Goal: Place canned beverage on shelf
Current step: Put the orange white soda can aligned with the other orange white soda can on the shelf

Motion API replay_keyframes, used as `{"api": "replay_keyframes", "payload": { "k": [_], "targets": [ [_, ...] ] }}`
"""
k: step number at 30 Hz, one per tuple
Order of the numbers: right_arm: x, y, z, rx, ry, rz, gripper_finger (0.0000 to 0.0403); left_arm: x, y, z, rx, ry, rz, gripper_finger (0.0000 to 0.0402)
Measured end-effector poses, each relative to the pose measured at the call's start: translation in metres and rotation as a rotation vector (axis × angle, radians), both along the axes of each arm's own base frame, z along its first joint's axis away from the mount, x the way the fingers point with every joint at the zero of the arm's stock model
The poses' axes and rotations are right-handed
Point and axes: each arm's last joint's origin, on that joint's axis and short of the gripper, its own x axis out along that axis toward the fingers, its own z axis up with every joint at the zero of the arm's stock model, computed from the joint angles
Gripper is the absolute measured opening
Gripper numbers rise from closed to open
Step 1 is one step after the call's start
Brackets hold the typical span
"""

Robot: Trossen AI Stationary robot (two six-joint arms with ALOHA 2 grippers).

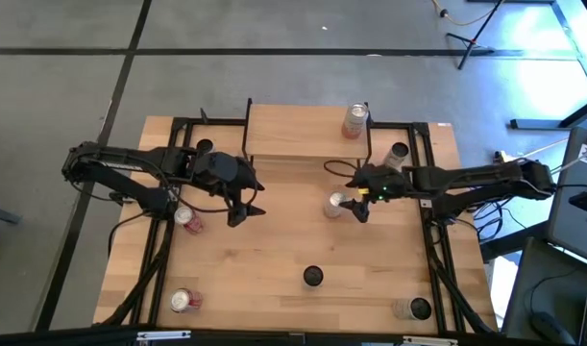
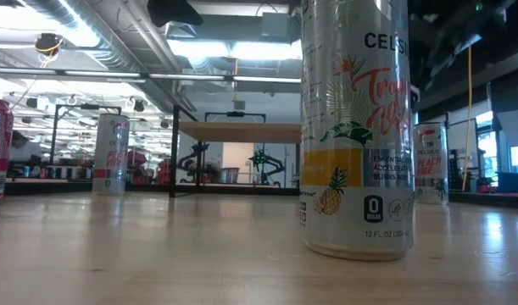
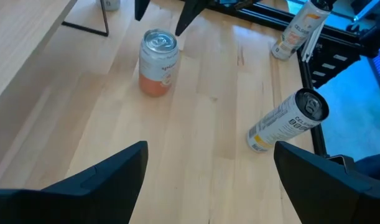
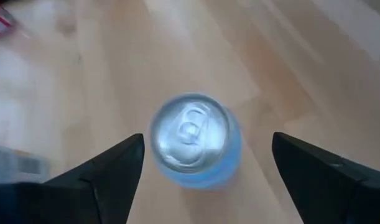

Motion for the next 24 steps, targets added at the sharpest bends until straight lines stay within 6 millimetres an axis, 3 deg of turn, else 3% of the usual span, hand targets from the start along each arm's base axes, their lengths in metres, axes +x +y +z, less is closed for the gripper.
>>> {"api": "replay_keyframes", "payload": {
  "k": [9, 16, 24],
  "targets": [
    [0.001, 0.0, -0.02, -0.047, -0.166, 0.02, 0.0339, 0.0, 0.0, 0.0, -0.005, 0.001, 0.004, 0.0343],
    [0.006, 0.003, -0.034, -0.049, -0.163, 0.079, 0.034, 0.0, 0.0, 0.0, -0.005, 0.0, 0.004, 0.0343],
    [0.017, 0.017, -0.062, -0.17, -0.025, 0.086, 0.034, 0.0, 0.0, 0.0, -0.003, -0.003, 0.007, 0.0343]
  ]
}}
